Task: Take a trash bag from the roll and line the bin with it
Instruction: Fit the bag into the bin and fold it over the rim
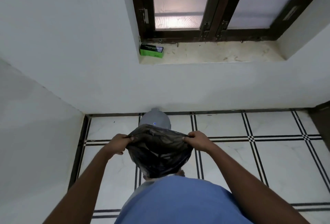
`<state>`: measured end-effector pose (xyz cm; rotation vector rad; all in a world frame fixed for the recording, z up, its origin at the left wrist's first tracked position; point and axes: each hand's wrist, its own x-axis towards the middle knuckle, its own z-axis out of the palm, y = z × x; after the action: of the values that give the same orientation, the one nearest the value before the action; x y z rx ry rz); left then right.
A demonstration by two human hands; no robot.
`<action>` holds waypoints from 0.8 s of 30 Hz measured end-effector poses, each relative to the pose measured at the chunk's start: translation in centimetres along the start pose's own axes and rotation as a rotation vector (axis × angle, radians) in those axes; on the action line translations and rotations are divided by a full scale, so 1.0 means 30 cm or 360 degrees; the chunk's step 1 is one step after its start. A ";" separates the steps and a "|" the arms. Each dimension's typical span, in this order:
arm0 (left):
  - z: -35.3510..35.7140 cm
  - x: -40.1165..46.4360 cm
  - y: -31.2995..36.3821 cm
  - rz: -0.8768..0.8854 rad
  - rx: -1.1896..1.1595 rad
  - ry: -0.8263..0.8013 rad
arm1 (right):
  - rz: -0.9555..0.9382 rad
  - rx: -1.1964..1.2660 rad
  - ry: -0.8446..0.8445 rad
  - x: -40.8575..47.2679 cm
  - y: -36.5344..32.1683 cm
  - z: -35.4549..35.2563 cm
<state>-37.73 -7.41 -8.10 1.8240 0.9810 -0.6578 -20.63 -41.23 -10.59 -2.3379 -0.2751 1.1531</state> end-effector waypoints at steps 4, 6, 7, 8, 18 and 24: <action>0.209 -0.040 -0.019 -0.0054 -0.0027 -0.0115 | -0.0021 -0.0151 -0.0003 -0.009 0.077 0.090; 0.295 -0.051 -0.049 -0.0102 -0.0046 -0.0155 | -0.0006 -0.0198 0.0012 -0.017 0.124 0.136; 0.325 -0.058 -0.062 -0.0114 -0.0054 -0.0164 | 0.0013 -0.0162 0.0006 -0.023 0.142 0.152; 0.353 -0.063 -0.076 -0.0119 -0.0060 -0.0166 | 0.0039 -0.0108 -0.0010 -0.031 0.159 0.166; 0.426 -0.029 -0.056 -0.0140 -0.0219 -0.0160 | 0.0079 0.0268 0.0028 0.002 0.195 0.135; 0.374 0.010 0.003 -0.0091 -0.0534 -0.0007 | 0.0100 0.0483 0.0124 0.104 0.136 0.112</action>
<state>-37.79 -17.49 -13.02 1.5041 1.0736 -0.4966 -21.52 -42.27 -16.57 -2.1293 0.0027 1.0488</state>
